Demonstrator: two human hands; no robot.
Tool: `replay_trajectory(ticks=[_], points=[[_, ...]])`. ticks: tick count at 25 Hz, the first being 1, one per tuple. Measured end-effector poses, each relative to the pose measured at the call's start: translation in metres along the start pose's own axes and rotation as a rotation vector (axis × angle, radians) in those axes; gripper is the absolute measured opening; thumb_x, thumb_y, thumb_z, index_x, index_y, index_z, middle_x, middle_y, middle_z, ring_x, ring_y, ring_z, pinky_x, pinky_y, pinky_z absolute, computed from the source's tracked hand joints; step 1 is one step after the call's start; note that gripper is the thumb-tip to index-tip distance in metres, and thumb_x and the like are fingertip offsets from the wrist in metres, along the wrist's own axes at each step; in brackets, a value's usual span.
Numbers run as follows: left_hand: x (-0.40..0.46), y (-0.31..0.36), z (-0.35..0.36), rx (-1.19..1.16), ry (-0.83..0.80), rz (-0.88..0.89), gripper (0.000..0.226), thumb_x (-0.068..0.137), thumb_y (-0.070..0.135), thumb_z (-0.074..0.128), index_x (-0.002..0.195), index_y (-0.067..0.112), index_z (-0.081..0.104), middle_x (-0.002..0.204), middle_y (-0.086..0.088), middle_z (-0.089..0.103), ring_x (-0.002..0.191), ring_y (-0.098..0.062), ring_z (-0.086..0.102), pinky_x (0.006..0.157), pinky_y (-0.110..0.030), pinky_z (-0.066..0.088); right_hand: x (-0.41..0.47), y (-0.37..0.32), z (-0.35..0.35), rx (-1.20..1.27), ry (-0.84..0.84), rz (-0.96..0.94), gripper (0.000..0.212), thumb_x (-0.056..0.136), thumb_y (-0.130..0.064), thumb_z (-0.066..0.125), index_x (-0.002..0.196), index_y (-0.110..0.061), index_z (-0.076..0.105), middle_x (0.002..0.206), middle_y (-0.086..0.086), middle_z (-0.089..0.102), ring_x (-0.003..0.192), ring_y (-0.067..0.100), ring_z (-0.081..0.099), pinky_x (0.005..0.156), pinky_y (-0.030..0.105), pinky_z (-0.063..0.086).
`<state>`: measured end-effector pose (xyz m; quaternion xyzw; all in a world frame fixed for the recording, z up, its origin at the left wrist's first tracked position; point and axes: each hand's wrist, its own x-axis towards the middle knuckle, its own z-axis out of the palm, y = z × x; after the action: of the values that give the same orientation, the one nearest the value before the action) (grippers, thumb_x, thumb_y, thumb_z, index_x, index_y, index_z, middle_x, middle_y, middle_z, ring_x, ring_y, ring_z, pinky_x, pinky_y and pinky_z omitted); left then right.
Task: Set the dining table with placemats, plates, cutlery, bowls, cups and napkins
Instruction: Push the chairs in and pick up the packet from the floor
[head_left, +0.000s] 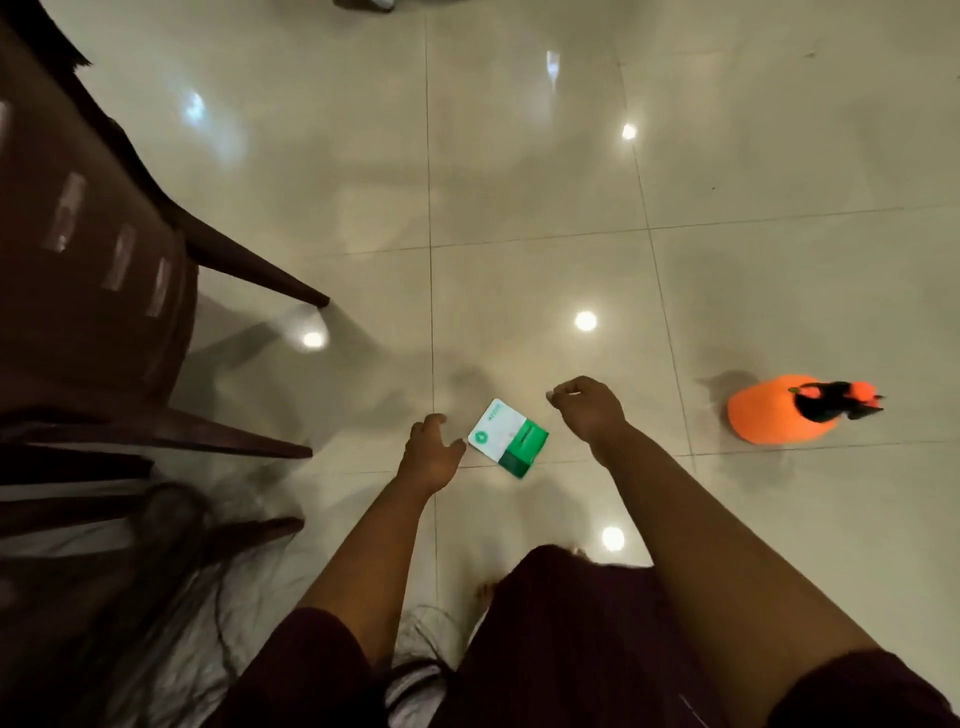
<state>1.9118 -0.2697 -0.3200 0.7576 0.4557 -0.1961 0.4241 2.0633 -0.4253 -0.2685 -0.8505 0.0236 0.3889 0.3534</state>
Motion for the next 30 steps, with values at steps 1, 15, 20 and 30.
replay_trajectory(ticks=[1, 15, 20, 30], points=[[0.031, -0.011, 0.022, -0.050, 0.015, -0.038, 0.054, 0.093, 0.029, 0.062, 0.141, 0.013, 0.042, 0.143, -0.013, 0.040, 0.126, -0.028, 0.048, 0.103, -0.034, 0.041, 0.034, 0.015, 0.020, 0.009, -0.017, 0.024, 0.025, 0.091, -0.028, 0.063, 0.108, -0.009, 0.065, 0.117, 0.008, 0.066, 0.103, 0.024, 0.058, 0.085, 0.030, 0.045], [0.301, -0.139, 0.204, -0.040, 0.027, -0.351, 0.059, 0.090, 0.018, 0.056, 0.143, 0.006, 0.034, 0.144, -0.019, 0.030, 0.125, -0.034, 0.045, 0.100, -0.036, 0.043, 0.310, 0.226, 0.161, -0.041, -0.234, 0.339, 0.039, 0.093, -0.015, 0.055, 0.124, 0.008, 0.050, 0.110, 0.016, 0.053, 0.077, 0.029, 0.057, 0.074, 0.040, 0.052], [0.310, -0.155, 0.215, -0.111, 0.050, -0.263, 0.048, 0.089, 0.023, 0.063, 0.130, 0.008, 0.044, 0.132, -0.013, 0.046, 0.113, -0.029, 0.054, 0.086, -0.032, 0.046, 0.321, 0.239, 0.174, 0.076, -0.180, 0.347, 0.032, 0.086, -0.001, 0.066, 0.112, 0.009, 0.050, 0.083, 0.017, 0.056, 0.054, 0.022, 0.057, 0.032, 0.018, 0.039], [0.242, -0.070, 0.172, -0.302, 0.197, -0.161, 0.009, 0.091, 0.011, 0.055, 0.099, 0.012, 0.059, 0.102, -0.013, 0.065, 0.089, -0.032, 0.066, 0.077, -0.049, 0.059, 0.264, 0.174, 0.108, 0.195, -0.078, 0.235, 0.020, 0.081, 0.005, 0.066, 0.068, -0.005, 0.056, 0.076, 0.016, 0.060, 0.065, 0.024, 0.064, 0.060, 0.034, 0.056]])
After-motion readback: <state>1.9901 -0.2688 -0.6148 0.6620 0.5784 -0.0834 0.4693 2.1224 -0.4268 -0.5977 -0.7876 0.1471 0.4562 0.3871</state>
